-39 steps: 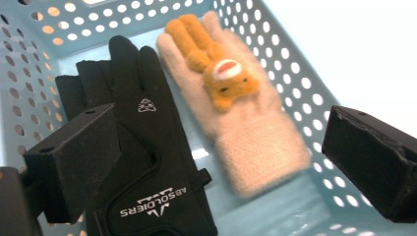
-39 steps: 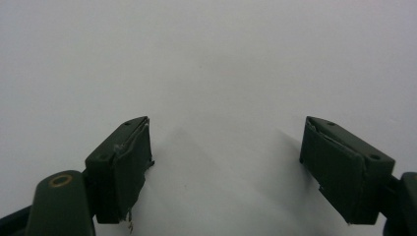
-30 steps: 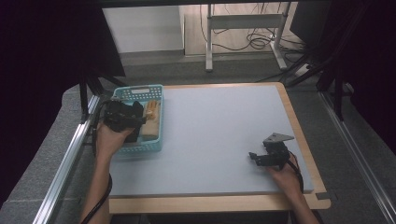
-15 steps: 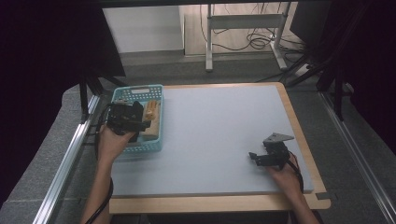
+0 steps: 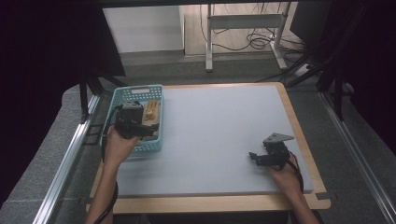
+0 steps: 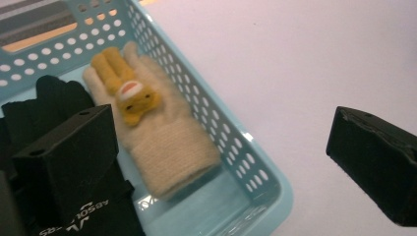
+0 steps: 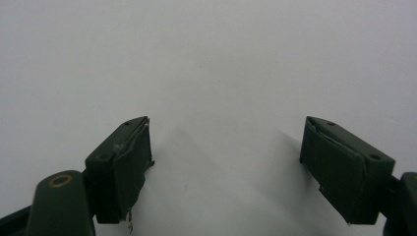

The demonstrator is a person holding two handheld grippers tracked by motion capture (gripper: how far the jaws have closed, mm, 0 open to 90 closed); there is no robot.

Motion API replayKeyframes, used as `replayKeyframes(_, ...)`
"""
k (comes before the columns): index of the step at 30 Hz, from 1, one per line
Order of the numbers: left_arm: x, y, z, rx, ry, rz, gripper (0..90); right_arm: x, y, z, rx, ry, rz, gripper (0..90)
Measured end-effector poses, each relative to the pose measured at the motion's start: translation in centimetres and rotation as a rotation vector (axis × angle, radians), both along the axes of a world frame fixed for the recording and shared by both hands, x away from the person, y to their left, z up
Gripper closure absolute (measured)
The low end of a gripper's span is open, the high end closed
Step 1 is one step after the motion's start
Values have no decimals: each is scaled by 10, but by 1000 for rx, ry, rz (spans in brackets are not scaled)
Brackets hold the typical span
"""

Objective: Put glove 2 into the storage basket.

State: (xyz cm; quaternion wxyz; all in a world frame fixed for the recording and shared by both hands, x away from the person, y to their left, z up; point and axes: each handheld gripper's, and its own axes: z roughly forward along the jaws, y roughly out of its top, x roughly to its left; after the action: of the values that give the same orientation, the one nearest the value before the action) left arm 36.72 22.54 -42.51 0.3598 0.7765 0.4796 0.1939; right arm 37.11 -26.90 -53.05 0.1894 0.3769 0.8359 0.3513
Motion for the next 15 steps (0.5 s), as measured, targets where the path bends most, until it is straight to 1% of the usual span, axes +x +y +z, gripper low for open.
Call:
replayKeyframes(7, -5, -14, 0, 12, -23, -34, 0, 0, 0, 0, 0, 0, 0, 193)
replayKeyframes(15, -11, -33, -3, 9, -35, -77, 0, 0, 0, 0, -1, -2, 1, 193)
